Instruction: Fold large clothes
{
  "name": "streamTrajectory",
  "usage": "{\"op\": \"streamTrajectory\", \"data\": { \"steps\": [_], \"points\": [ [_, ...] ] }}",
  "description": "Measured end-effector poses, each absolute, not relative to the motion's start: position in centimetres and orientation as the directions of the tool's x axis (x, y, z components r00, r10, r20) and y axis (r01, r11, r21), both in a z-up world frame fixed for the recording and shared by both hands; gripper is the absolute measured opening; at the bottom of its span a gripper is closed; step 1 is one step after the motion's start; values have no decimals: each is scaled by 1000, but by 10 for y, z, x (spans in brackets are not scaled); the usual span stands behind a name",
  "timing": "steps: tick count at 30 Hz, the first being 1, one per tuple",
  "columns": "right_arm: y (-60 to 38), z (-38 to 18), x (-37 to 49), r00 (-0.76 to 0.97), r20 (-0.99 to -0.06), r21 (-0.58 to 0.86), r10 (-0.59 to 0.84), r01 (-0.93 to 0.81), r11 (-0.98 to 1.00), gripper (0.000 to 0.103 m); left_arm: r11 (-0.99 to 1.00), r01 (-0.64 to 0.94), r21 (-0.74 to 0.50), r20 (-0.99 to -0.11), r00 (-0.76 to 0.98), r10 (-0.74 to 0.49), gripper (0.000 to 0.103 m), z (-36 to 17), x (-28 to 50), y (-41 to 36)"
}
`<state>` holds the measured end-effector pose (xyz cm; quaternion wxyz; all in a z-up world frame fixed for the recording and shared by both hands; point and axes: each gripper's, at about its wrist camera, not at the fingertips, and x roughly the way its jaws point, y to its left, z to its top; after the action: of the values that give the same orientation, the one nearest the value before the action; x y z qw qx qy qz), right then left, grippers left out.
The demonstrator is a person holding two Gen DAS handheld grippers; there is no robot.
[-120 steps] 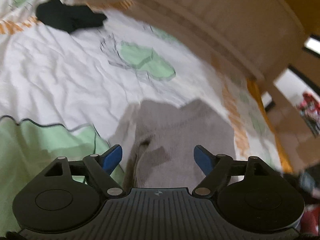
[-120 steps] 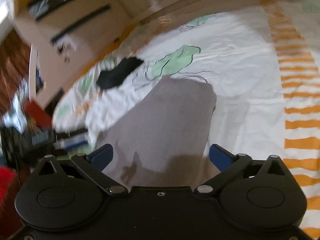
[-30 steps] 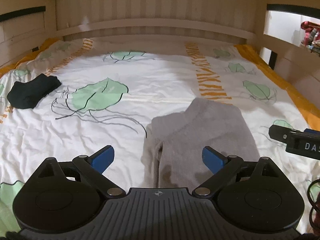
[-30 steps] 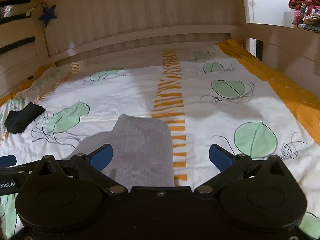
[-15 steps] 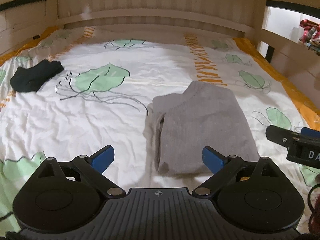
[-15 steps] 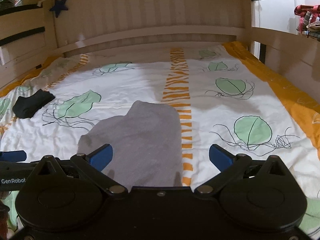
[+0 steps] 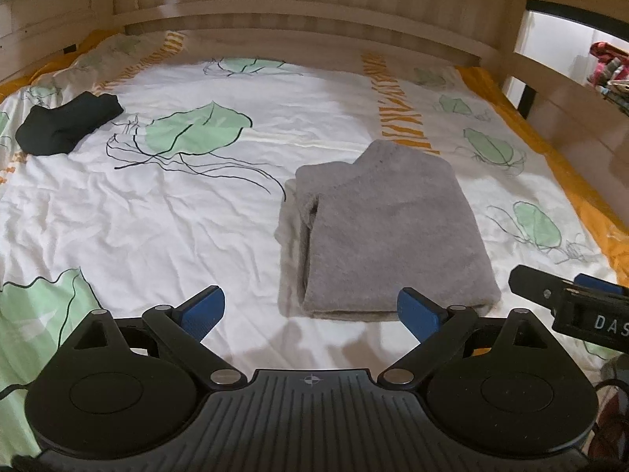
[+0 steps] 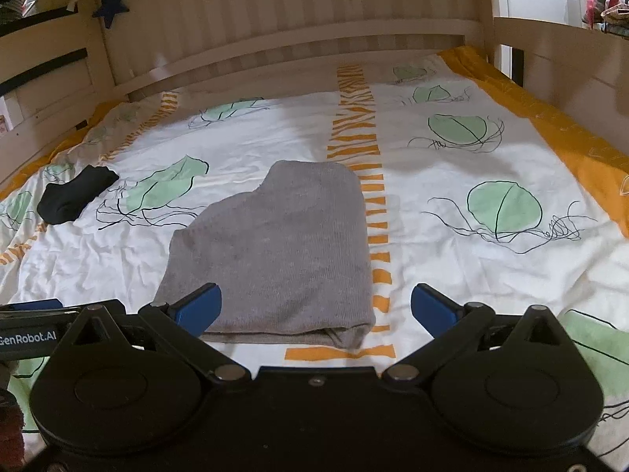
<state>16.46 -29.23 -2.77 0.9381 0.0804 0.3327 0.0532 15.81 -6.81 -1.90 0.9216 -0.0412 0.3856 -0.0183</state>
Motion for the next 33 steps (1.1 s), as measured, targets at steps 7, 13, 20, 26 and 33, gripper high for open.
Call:
{"op": "streamTrajectory", "data": {
  "steps": [7,13,20,26,33],
  "points": [
    [-291,-26,163,772,-616,183,154,-49,982,102,995,1,-99,-721,689,-73,96,-22,155,-70],
    [-291,-28,164,765,-624,186,159,-52,981,102,994,5,-105,-734,674,-81,96,-25,154,-70],
    [-291,-30,164,759,-631,193,163,-50,980,102,994,8,-111,-748,658,-89,96,-28,153,-73],
    [-292,-31,164,755,-633,207,171,-48,977,102,992,4,-126,-756,647,-99,96,-29,153,-74],
    [-293,-32,164,750,-637,221,180,-46,974,102,992,-2,-128,-756,647,-96,96,-30,153,-74]
  ]
}}
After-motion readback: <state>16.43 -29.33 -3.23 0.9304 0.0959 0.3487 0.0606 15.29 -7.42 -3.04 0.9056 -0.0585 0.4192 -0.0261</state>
